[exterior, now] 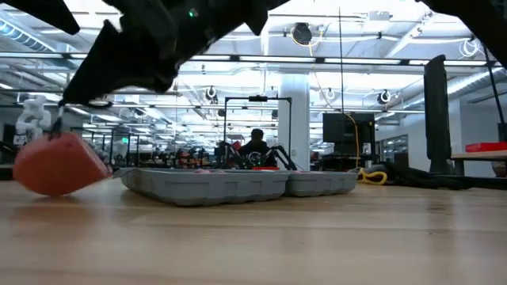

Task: Prefit tool cases
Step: Adjust the pink tape measure

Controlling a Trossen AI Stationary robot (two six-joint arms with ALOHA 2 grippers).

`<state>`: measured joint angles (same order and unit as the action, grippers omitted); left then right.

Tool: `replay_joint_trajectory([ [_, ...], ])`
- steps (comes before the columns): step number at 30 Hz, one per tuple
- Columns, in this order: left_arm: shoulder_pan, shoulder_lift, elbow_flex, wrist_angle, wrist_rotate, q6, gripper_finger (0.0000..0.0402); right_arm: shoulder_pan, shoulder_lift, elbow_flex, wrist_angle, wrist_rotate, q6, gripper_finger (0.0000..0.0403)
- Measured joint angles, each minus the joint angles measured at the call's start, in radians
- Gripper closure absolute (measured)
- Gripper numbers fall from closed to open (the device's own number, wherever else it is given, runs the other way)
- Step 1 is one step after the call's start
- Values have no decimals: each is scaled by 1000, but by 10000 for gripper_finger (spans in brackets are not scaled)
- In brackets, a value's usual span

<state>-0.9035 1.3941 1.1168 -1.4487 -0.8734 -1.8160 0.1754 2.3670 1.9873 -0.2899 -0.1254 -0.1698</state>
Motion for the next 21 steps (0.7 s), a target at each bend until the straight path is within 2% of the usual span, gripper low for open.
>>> replay_joint_trajectory([
  [13, 0, 0, 0, 0, 0, 0, 393, -106, -39, 1, -52, -1, -10, 403],
  [21, 0, 0, -7, 0, 0, 0, 393, -145, -155, 3, -123, 6, -45, 403],
])
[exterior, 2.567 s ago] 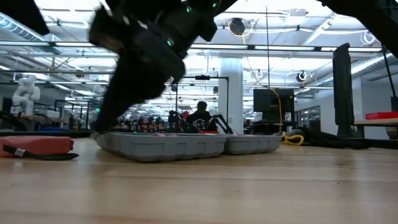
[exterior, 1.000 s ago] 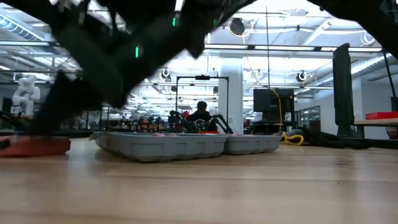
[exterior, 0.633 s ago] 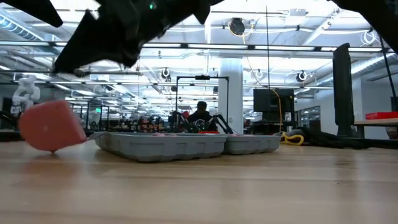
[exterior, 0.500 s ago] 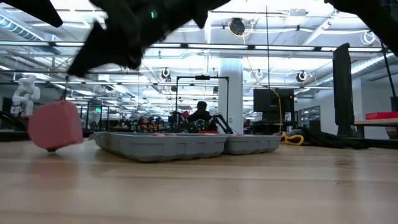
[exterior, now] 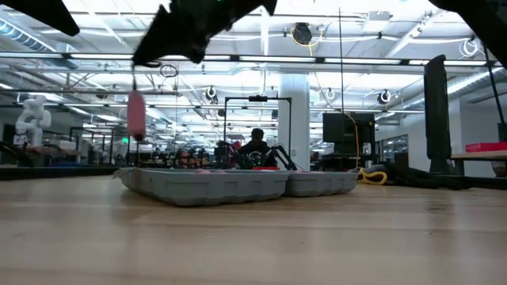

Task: Prefit tool cases
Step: Adjust the pink tape measure

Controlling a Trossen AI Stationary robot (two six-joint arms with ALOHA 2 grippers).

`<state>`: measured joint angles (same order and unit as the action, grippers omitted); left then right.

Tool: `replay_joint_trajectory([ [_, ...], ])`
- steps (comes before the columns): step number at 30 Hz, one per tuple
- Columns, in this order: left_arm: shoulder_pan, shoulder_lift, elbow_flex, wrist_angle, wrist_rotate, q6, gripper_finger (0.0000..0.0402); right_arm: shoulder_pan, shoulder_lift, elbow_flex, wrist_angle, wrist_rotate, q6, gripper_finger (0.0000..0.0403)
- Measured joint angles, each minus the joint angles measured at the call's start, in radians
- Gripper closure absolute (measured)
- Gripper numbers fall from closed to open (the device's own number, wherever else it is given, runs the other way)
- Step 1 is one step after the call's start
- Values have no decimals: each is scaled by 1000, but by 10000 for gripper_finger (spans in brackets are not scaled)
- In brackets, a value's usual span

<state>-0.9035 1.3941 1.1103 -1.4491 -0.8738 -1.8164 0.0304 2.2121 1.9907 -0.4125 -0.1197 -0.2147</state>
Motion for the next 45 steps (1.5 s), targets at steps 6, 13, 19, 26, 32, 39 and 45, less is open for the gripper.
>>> replay_joint_trajectory([
  [6, 0, 0, -22, 8, -1, -8, 393, -3, -36, -2, -129, 150, -61, 403],
  [13, 1, 0, -22, 14, -2, -10, 393, -12, -21, -2, -219, 174, -134, 403],
  [19, 2, 0, -22, 40, -3, -11, 393, -12, 18, 0, -267, 207, -129, 403],
  [26, 2, 0, -22, 51, -3, -10, 393, 17, 100, -1, -261, 184, -92, 403],
  [32, 2, 0, -22, 50, -4, -10, 393, 39, 107, -2, -241, 57, -24, 403],
  [39, 2, 0, -22, 51, -8, -10, 393, 44, 106, -2, -242, -14, 70, 403],
  [45, 2, 0, -22, 52, -26, -3, 393, 67, 105, -2, -128, -64, 101, 403],
])
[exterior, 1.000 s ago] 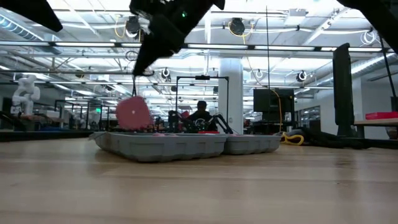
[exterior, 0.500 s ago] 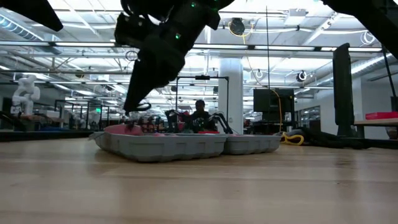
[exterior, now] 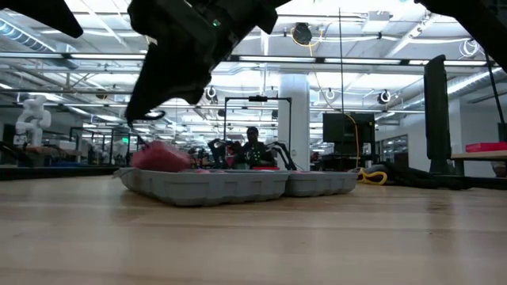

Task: Prefit tool cases
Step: Adjust the pink tape measure

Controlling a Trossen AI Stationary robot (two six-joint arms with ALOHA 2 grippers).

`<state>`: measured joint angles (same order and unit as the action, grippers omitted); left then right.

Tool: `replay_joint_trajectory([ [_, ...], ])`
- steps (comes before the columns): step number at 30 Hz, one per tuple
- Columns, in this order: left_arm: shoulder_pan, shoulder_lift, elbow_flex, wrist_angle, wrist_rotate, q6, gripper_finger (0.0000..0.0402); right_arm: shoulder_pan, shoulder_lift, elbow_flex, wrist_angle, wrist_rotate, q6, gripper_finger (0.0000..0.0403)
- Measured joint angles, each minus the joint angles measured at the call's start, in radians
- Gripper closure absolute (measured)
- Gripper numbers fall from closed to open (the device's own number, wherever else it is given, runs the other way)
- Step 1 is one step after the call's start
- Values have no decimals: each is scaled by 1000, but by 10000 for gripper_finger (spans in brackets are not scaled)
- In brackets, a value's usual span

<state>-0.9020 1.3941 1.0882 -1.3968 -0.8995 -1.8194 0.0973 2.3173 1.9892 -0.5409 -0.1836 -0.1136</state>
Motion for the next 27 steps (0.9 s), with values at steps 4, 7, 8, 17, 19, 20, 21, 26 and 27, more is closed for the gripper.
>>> replay_joint_trajectory([
  [4, 0, 0, 0, 1, -1, 0, 393, -11, 0, 0, 38, 17, 22, 403],
  [7, 0, 0, 0, 2, -2, -4, 393, -20, 0, 0, 33, 59, 24, 403],
  [8, 0, 0, 0, 3, -2, -5, 393, -22, 0, 1, 26, 61, 25, 403],
  [17, 0, 0, 0, 4, -3, -6, 393, -26, 6, 1, -27, 47, 5, 403],
  [19, 0, 0, 0, 4, -6, -6, 393, -25, 6, 1, -25, 47, 0, 403],
  [20, 0, 0, 0, 4, -12, -6, 393, -23, 6, 1, -21, 47, 0, 403],
  [21, 0, 0, 0, 4, -17, -6, 393, -21, 6, 1, -16, 47, 1, 403],
  [26, 0, 0, 0, 5, -20, -6, 393, -16, 6, 1, -8, 47, -14, 388],
  [27, 0, 0, 0, 5, -20, -6, 393, -16, 6, 1, -7, 47, -14, 380],
])
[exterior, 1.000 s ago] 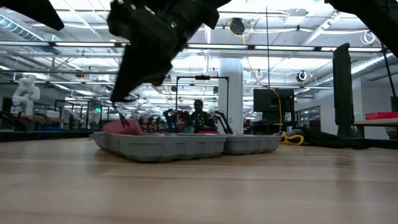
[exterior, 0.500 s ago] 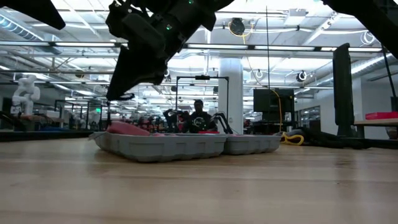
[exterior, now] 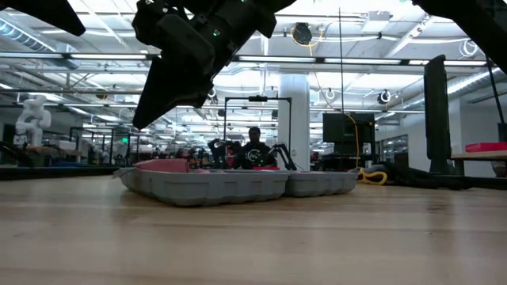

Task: Prefit tool cases
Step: Adjust the pink tape measure, then adjust the tools from the gray prefit tool case

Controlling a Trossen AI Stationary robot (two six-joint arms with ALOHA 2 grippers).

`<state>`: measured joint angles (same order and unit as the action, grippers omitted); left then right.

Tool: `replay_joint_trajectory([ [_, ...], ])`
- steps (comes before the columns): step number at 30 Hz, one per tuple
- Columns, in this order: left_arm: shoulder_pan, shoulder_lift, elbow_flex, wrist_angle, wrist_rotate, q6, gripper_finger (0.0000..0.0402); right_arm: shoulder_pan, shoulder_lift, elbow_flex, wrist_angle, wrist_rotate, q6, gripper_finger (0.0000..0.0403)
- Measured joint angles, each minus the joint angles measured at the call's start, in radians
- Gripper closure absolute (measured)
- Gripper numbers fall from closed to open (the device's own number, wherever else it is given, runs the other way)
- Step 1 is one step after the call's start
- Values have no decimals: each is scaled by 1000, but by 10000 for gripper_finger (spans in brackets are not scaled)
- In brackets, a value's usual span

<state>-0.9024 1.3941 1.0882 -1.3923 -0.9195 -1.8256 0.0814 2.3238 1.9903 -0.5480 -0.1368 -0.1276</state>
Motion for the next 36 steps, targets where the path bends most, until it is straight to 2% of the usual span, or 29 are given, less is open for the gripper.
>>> replay_joint_trajectory([
  [8, 0, 0, 0, 0, -1, 0, 393, -1, 0, 0, 5, 2, -6, 310],
  [11, 0, 0, 0, 2, -1, 0, 393, -4, -8, 0, 1, 102, -3, 301],
  [13, 0, 0, 0, 9, -1, 0, 393, -13, -15, 0, -29, 147, 1, 307],
  [18, 0, 0, 0, 22, -2, 3, 393, -29, 57, 0, -69, 126, 21, 355],
  [22, 0, 0, 0, 22, -2, 6, 393, -34, 100, 5, -26, 42, 35, 395],
  [32, 0, 0, 0, 23, -2, 6, 393, -36, 1, -4, -61, 69, 11, 401],
  [36, 0, 0, 0, 21, -2, 8, 393, -38, -61, -1, -130, 143, -22, 402],
])
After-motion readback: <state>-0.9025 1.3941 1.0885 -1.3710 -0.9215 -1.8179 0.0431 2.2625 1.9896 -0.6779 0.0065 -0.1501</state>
